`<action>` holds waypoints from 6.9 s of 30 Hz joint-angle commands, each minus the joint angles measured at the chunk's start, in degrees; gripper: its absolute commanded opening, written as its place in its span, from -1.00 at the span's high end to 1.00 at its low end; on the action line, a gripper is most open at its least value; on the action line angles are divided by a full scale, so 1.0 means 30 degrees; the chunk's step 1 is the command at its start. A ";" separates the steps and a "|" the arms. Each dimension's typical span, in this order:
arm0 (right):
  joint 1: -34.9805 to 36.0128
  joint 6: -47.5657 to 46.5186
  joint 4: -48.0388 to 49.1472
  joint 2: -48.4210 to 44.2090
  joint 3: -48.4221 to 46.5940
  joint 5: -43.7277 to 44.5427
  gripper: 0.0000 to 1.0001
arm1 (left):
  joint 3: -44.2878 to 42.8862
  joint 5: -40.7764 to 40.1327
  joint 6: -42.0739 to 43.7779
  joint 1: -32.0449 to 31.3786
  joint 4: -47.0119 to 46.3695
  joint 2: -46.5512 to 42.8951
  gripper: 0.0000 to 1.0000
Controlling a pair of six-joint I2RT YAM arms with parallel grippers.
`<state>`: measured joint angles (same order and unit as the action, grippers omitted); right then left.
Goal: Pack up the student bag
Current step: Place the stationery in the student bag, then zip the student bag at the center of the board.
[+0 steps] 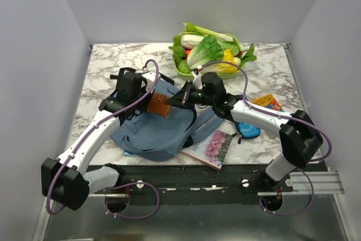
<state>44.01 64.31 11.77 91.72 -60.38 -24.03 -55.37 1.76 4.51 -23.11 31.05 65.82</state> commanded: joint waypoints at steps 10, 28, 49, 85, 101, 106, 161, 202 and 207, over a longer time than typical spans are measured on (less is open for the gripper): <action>-0.0138 0.2702 -0.0055 0.2265 -0.0995 0.0952 0.99 | -0.0877 -0.0235 0.0136 -0.0118 0.0080 -0.0671 1.00; 0.0066 0.2996 0.0616 0.3439 -0.0177 -0.1481 0.99 | -0.0966 -0.0323 0.0049 -0.0118 -0.0124 -0.0173 1.00; -0.0080 0.3259 0.5043 0.4405 -0.2372 -0.2859 0.99 | -0.0526 -0.0030 0.0400 -0.0118 0.0402 -0.0759 1.00; 0.1416 0.3581 0.4011 0.6784 -0.4223 0.2441 0.99 | -0.1082 0.0674 0.0254 -0.0118 0.0696 -0.0818 1.00; -0.0020 0.6715 0.9813 0.5960 -0.1556 0.4347 0.99 | -0.2401 0.2255 -0.0215 -0.0147 0.1340 -0.0144 1.00; -0.0140 0.6982 1.0061 0.5607 -0.1578 0.4381 0.99 | -0.2167 0.2430 -0.0245 -0.0118 0.1223 0.0061 1.00; 0.0330 0.1533 0.1968 0.4201 -0.3661 0.2798 0.99 | -0.6738 1.2951 -0.0687 -0.0118 0.3303 0.3166 1.00; 0.1823 -0.8664 -0.1843 -0.2508 0.1670 0.5344 -0.47 | -0.7999 1.0694 1.4986 0.1377 1.5517 0.3254 0.21; 0.2058 -0.8752 -0.1931 -0.2566 0.1524 0.5608 -0.47 | -0.7353 0.9435 1.5810 0.0792 1.4642 0.3196 0.22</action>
<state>49.50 40.12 6.35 85.49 -55.68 -9.85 -78.83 30.63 44.56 -19.35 72.49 75.26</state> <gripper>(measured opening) 0.733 0.394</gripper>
